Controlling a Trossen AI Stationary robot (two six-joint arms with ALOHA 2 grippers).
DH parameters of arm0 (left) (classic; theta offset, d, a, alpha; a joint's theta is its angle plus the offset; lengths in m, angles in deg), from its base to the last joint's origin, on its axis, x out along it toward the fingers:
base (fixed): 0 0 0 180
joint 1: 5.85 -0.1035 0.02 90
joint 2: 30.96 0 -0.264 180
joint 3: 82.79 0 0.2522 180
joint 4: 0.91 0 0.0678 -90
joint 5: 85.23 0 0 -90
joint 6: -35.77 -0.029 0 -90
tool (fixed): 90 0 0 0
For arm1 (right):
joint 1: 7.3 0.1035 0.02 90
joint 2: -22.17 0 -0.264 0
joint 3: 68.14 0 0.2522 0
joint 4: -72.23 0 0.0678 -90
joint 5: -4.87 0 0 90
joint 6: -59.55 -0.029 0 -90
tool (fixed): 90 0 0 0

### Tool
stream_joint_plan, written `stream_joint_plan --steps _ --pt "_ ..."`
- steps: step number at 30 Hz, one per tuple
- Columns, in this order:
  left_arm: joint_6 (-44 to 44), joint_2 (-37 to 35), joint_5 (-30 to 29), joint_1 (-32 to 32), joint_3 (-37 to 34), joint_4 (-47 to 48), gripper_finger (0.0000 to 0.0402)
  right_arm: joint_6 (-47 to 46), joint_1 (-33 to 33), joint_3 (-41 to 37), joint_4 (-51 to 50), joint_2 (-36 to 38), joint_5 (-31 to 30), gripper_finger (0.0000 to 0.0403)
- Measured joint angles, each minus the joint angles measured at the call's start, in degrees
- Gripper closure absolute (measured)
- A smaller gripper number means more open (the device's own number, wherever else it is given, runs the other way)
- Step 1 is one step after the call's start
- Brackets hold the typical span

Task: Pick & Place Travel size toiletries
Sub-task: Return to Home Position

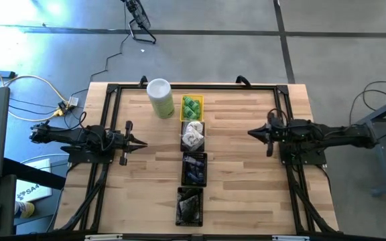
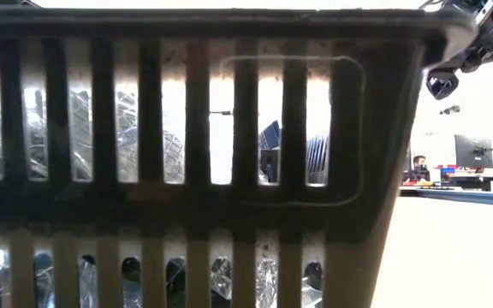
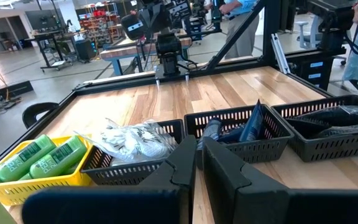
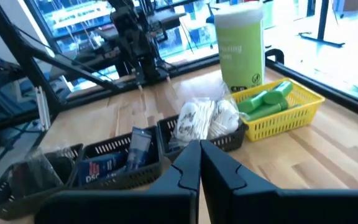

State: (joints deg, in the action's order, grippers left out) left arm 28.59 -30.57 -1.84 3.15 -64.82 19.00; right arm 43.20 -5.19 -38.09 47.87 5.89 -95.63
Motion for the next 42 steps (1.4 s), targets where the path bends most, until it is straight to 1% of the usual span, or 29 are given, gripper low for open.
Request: stream_joint_plan --steps 9,20,30,36,42 --pt "0.0 0.0 0.0 0.0 0.0 0.0 0.0378 -1.3 0.02 -0.03 -6.2 7.17 -0.04 0.04" --pt "0.0 0.01 0.0 0.02 0.0 0.0 0.0378 -1.57 0.02 -0.04 -10.33 15.73 -0.04 0.04" --pt "0.0 -0.01 0.0 -0.01 -0.01 -0.01 0.0378 -1.8 0.02 -0.08 -11.17 15.89 -1.56 0.04" --pt "0.0 0.02 -0.01 0.02 0.0 0.0 0.0378 -1.63 0.02 -4.36 -5.76 15.9 -1.49 0.04" --pt "0.02 -0.01 0.0 0.01 0.0 -0.02 0.0378 -1.62 0.02 -12.0 1.93 15.91 -1.17 0.04"
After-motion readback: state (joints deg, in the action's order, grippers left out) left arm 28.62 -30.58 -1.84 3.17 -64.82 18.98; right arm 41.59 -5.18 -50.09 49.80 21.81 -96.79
